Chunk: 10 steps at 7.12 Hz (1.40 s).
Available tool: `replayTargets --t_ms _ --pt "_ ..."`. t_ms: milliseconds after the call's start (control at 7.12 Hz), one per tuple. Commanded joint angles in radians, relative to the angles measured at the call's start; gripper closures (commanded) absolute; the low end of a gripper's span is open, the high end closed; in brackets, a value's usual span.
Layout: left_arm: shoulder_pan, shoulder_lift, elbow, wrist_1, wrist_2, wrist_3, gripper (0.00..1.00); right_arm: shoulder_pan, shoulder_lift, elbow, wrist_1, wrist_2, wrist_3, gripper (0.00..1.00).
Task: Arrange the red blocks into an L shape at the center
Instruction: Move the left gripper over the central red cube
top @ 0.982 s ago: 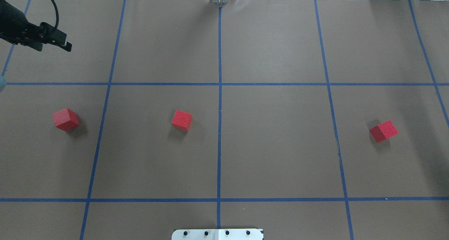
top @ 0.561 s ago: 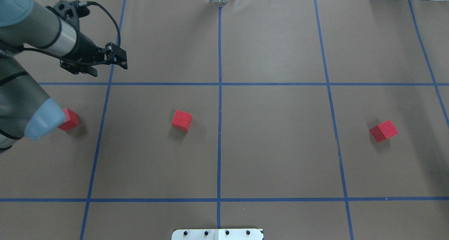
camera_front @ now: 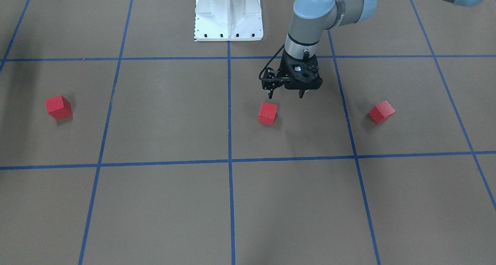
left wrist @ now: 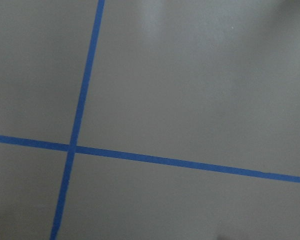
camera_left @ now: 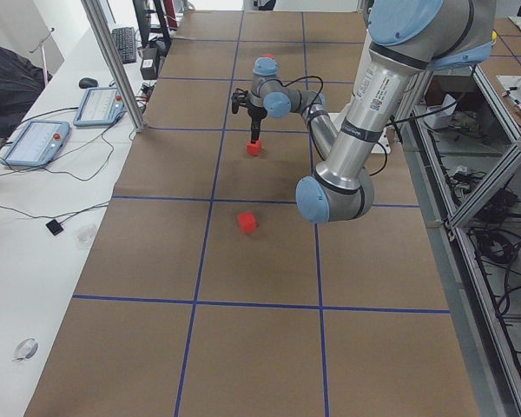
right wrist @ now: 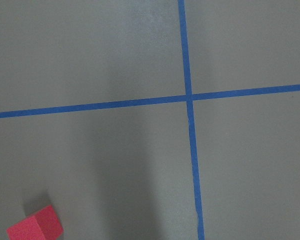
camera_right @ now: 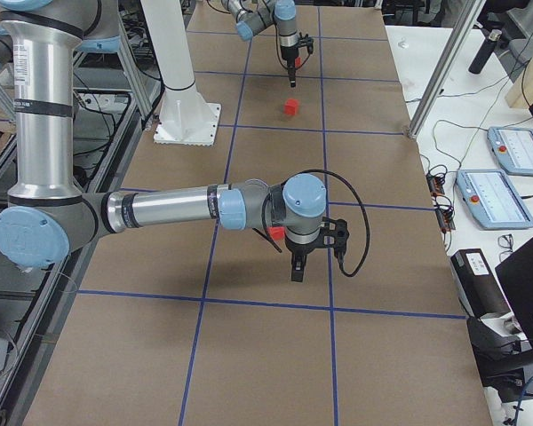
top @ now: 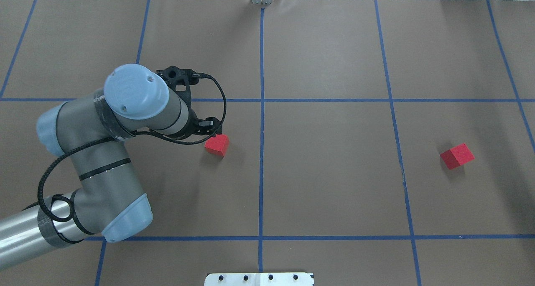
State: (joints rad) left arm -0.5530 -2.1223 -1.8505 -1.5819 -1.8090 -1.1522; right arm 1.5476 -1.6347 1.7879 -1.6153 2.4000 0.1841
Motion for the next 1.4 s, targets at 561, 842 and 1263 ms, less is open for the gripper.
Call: replayTargets --t_ms 561,842,1263 --pt "0.044 -0.044 0.234 -0.271 0.056 0.184 0.01 -0.007 0.003 -0.005 0.0 0.001 0.0 0.01" --pt "0.048 -0.042 0.237 -0.271 0.056 0.183 0.01 -0.007 0.003 -0.005 0.0 -0.001 0.0 0.01" --pt "0.054 -0.041 0.247 -0.267 0.05 0.172 0.06 -0.007 0.003 -0.004 0.0 -0.001 0.002 0.01"
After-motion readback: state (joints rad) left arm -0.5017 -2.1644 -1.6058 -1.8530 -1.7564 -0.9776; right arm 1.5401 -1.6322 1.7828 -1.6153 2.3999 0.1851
